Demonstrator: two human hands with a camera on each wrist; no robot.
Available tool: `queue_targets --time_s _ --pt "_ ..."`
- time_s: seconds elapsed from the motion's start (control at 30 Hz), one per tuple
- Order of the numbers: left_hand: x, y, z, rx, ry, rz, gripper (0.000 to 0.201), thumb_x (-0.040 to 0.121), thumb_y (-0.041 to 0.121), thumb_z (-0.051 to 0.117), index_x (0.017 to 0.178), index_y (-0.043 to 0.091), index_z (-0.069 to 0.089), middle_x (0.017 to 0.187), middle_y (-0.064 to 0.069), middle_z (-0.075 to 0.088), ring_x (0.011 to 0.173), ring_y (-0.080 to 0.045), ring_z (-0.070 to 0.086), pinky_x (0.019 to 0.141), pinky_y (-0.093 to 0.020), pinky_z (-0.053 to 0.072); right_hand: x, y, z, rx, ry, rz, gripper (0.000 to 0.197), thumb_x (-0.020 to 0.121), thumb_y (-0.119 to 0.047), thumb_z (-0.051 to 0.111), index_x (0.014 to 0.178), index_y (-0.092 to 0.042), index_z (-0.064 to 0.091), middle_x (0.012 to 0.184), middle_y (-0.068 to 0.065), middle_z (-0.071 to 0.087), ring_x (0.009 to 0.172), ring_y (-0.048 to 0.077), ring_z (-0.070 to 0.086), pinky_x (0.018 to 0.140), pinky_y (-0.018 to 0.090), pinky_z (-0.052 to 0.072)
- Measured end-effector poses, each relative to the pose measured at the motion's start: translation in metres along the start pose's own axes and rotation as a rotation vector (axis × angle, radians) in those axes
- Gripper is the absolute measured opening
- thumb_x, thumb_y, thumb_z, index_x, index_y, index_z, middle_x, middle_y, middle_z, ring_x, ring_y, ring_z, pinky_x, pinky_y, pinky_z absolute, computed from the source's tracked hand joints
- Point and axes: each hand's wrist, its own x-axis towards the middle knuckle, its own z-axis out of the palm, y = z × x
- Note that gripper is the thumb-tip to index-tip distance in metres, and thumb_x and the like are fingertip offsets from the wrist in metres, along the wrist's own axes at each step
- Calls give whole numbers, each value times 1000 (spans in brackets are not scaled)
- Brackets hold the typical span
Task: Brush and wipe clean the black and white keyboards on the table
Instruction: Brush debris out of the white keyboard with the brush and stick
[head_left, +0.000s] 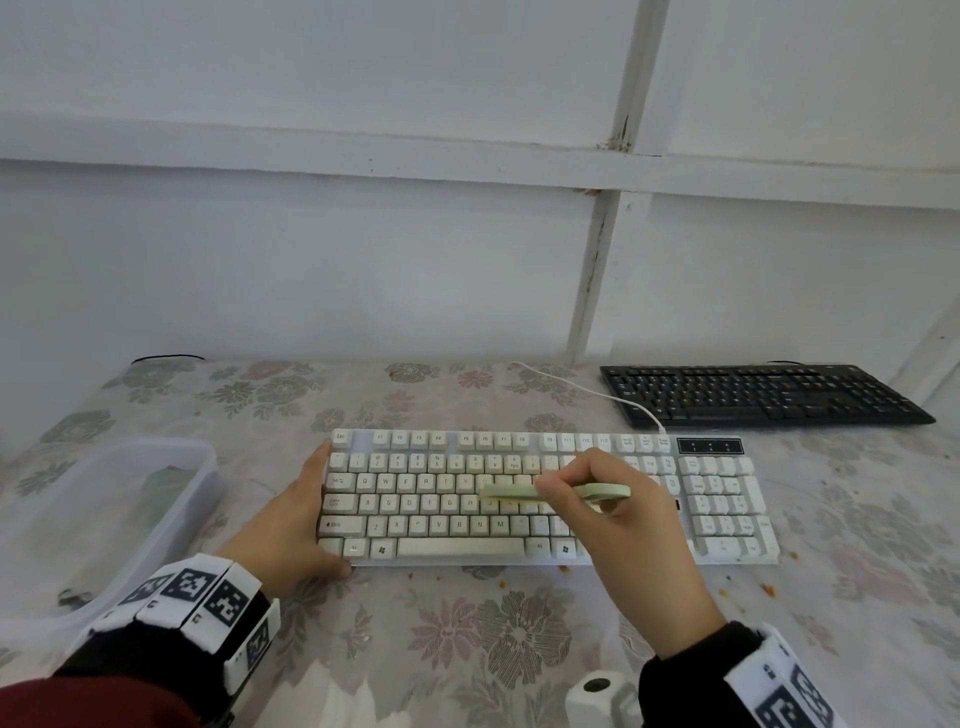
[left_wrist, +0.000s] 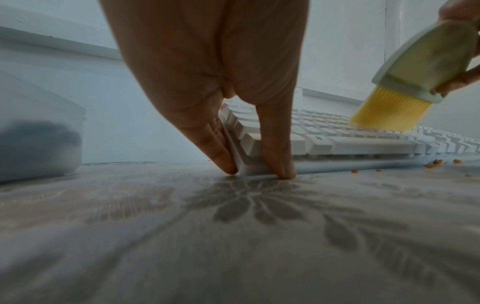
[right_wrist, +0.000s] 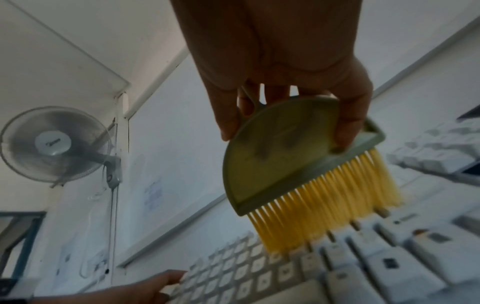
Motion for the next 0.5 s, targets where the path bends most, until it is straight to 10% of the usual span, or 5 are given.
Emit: queue_targets --time_s 0.5 --pt "-4 6 -2 9 -4 -25 122 63 9 81 146 32 -5 97 26 45 83 9 50 62 -6 41 2 11 -33 -41 14 52 22 87 -17 64 67 -12 58 58 -8 51 54 14 38 48 17 33"
